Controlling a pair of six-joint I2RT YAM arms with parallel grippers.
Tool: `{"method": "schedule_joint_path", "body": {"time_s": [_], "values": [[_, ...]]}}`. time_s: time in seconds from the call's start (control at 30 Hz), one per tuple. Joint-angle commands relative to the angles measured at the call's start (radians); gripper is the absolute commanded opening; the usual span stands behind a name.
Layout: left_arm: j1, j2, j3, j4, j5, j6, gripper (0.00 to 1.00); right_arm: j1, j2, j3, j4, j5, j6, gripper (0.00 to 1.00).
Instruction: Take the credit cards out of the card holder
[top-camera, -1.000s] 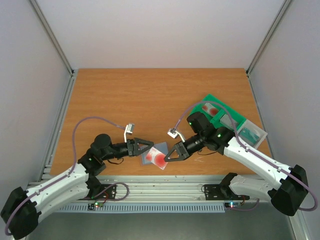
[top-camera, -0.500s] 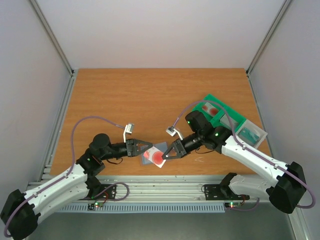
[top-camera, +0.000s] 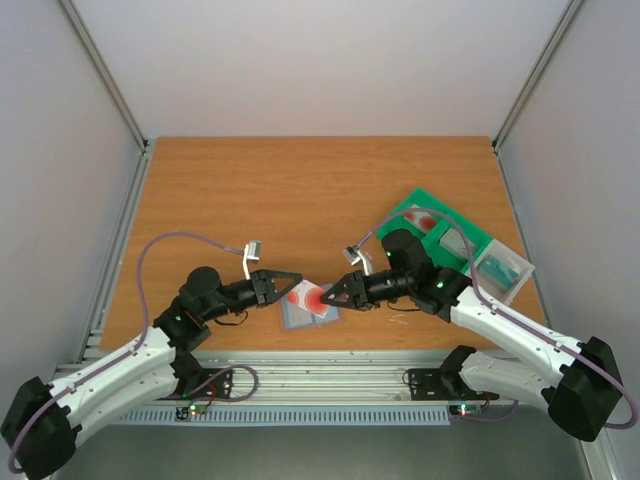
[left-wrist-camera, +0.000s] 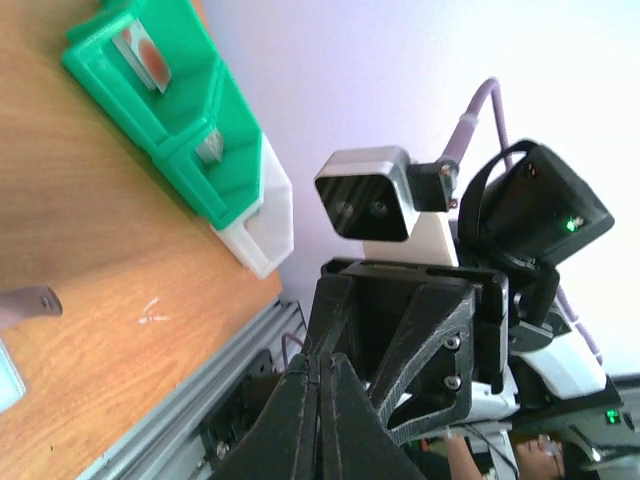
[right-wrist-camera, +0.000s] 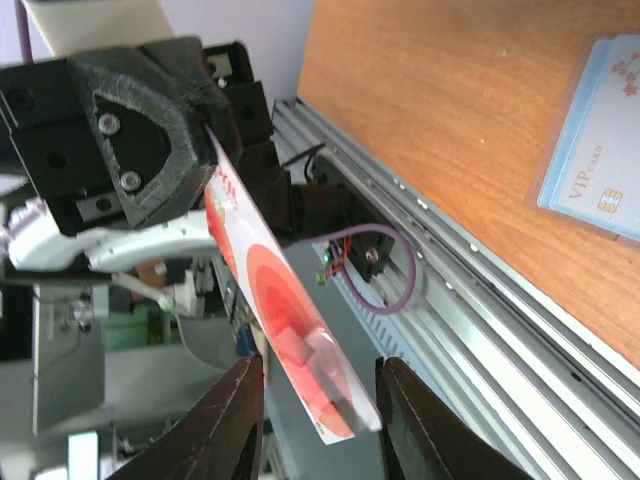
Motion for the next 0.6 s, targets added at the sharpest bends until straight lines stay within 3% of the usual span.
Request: {"method": "schedule_joint_path", "body": {"time_s": [0.0, 0.17, 0.57], "values": [[-0.002, -0.040, 0.008, 0.070, -0.125, 0.001, 0.00, -0.004, -0.039, -0.051, 0.190, 0.083, 0.189, 0.30], [-0.002, -0.064, 0.009, 0.061, -0.192, -0.011, 0.00, -0.004, -0.063, -0.115, 0.375, 0.119, 0.310, 0.22], [-0.002, -0.079, 0.009, 0.042, -0.252, -0.026, 0.00, -0.003, -0.057, -0.141, 0.481, 0.144, 0.380, 0.15]]}}
